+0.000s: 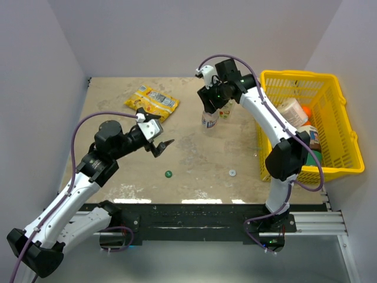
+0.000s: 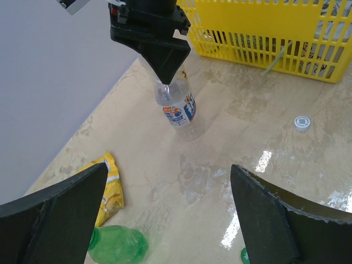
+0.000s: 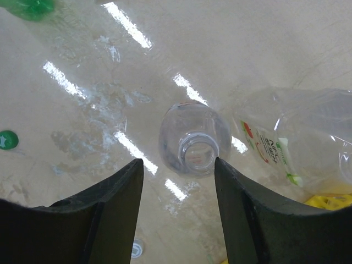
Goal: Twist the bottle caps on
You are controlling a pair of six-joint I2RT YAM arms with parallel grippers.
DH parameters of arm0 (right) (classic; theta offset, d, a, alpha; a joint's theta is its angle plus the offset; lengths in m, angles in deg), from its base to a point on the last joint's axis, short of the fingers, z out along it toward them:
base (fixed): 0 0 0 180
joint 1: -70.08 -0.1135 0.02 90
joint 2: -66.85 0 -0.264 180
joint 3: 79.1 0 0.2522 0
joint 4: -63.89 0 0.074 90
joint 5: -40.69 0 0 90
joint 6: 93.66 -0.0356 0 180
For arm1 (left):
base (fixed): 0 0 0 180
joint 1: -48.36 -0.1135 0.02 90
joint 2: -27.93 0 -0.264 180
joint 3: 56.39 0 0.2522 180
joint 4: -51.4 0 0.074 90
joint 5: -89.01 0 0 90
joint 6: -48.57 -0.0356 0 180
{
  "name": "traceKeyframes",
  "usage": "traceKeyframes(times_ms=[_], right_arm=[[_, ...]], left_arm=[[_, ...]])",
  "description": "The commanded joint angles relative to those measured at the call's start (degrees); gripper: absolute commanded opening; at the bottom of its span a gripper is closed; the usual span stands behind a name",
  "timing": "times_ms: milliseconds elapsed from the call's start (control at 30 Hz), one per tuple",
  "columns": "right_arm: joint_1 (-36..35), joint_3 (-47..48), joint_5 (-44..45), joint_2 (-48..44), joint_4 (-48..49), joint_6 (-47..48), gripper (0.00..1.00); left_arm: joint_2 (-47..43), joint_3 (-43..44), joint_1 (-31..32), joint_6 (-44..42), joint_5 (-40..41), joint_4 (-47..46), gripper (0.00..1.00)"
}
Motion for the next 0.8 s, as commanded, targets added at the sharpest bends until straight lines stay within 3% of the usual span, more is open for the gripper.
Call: traceKeyframes(times_ms=[0,767], right_arm=[[0.01,1.42,1.54,1.05,1.03,-1.03,0.57],[0.09,3.35,3.56,4.13,1.56,-1.12,0.47]], left_arm=[[-0.41,-0.43,-0.49,1.43,-1.30,-2.63,0.99],[-0.06,-1.13,-1.28,1.95,-1.91,-3.42,0.99]])
